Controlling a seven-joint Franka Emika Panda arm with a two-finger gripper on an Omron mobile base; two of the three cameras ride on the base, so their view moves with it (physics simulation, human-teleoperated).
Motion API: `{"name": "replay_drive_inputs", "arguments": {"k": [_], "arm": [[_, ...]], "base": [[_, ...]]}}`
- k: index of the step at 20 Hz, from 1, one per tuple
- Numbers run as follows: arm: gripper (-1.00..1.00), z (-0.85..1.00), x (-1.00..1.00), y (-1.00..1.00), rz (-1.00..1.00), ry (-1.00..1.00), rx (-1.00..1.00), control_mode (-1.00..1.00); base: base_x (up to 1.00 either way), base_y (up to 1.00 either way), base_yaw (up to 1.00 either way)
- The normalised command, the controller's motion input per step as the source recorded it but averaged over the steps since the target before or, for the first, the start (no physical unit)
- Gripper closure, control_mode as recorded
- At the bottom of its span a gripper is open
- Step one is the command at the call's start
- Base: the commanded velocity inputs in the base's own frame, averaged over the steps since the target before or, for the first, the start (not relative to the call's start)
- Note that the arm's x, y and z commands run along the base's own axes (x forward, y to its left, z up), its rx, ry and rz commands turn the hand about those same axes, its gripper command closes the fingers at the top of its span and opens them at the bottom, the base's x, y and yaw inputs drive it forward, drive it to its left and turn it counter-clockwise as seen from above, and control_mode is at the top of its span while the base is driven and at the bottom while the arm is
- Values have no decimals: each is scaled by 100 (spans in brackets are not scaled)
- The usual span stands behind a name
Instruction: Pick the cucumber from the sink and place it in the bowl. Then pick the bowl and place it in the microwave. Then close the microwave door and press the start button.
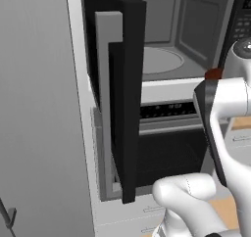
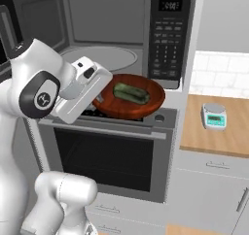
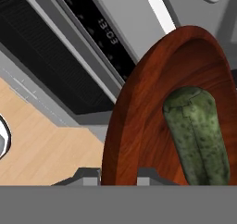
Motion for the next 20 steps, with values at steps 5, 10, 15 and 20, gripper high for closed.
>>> {"name": "replay_drive_inputs", "arguments": {"k": [5, 10, 15, 20], "arm": [[100, 0, 0, 0, 0, 0, 0, 100], [100, 0, 0, 0, 0, 0, 0, 100], [100, 0, 0, 0, 0, 0, 0, 100], [100, 32, -1, 54, 12, -27, -21, -100]], "base": [[3, -19, 5], [0, -23, 1], [-4, -11, 0], [0, 0, 0]]}}
